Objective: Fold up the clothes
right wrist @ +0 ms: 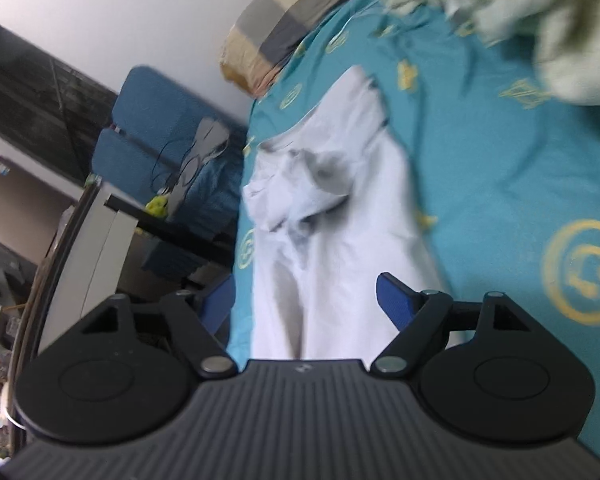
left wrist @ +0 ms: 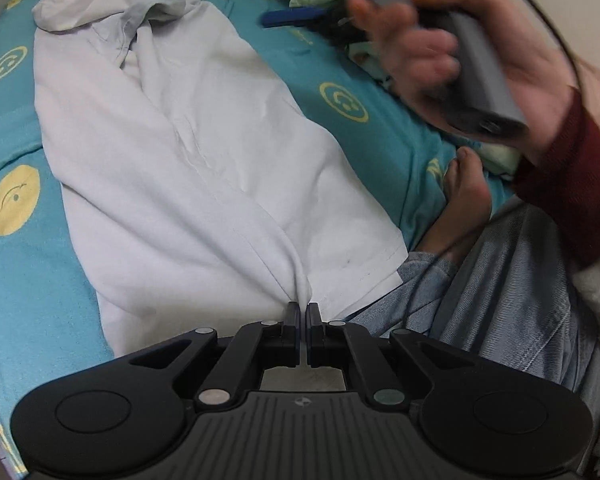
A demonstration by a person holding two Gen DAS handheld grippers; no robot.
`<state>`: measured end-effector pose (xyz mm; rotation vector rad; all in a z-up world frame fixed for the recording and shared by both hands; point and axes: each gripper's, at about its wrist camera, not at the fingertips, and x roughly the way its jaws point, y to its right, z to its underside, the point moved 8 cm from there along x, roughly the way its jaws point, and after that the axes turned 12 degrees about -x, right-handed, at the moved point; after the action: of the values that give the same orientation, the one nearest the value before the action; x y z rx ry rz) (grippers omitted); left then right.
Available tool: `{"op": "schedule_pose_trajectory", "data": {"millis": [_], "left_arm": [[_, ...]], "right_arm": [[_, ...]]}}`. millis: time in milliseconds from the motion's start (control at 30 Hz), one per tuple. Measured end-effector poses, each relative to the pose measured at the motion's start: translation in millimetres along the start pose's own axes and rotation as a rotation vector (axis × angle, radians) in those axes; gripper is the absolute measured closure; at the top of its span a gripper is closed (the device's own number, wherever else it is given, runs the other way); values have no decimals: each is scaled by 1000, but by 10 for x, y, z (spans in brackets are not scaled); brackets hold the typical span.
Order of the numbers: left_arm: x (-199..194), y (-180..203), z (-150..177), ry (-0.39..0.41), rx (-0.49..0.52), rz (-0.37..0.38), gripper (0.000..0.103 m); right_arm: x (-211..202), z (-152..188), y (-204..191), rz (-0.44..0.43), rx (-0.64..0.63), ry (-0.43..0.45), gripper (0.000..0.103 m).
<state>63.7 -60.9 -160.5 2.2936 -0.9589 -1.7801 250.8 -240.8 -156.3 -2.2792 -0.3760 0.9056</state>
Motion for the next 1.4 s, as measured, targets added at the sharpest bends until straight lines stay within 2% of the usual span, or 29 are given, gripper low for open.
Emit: {"op": "schedule_pose_trajectory", "data": {"millis": [133,233,300,333,367,400,433,500,633,767,900,1000,1067,1167,1267,1400], "left_arm": [[-1,-99,-23,73,-46,64,100],[-28,-164,-51,120,-88,99,100],[-45,-146,-48,132,-77,117,100],[-51,-123,-42,130,-68,132,100],[-58,-100,-36,129,-58,147,100],[-65,-54,-13,124,-41,169,100],[-74,1,17,117,-19,195,100],[-87,72,38,117,5,209,100],[-61,115,70,109,7,203,100],[47,48,68,81,-16,191,100],[120,-35,42,67,-44,150,98],[84,-130,-8,100,-84,111,80],[10,-184,-35,139,-111,99,58],[-127,-310,-117,212,-178,90,40],[-259,-539,-192,280,-308,86,30],[-393,-784,-245,350,-419,40,25]], "right_arm": [[683,-149,-73,-14,-13,-58,27],[1140,-244,13,30,-41,-77,38],[1347,-321,79,59,-72,-60,55],[1435,-358,107,73,-87,-52,58],[1503,-390,128,82,-101,-52,71],[1556,-416,145,94,-113,-62,91],[1573,-452,146,106,-129,-63,95],[1529,-567,90,108,-167,-23,97],[1363,-901,-44,75,-229,127,97],[1448,-1016,124,138,-248,139,97],[1521,-955,256,167,-250,100,97],[1479,-913,224,172,-237,76,95],[1385,-870,144,169,-253,54,94],[1137,-773,8,173,-273,26,94],[776,-652,-149,161,-294,14,94],[158,-341,-250,170,-293,-14,93]]}}
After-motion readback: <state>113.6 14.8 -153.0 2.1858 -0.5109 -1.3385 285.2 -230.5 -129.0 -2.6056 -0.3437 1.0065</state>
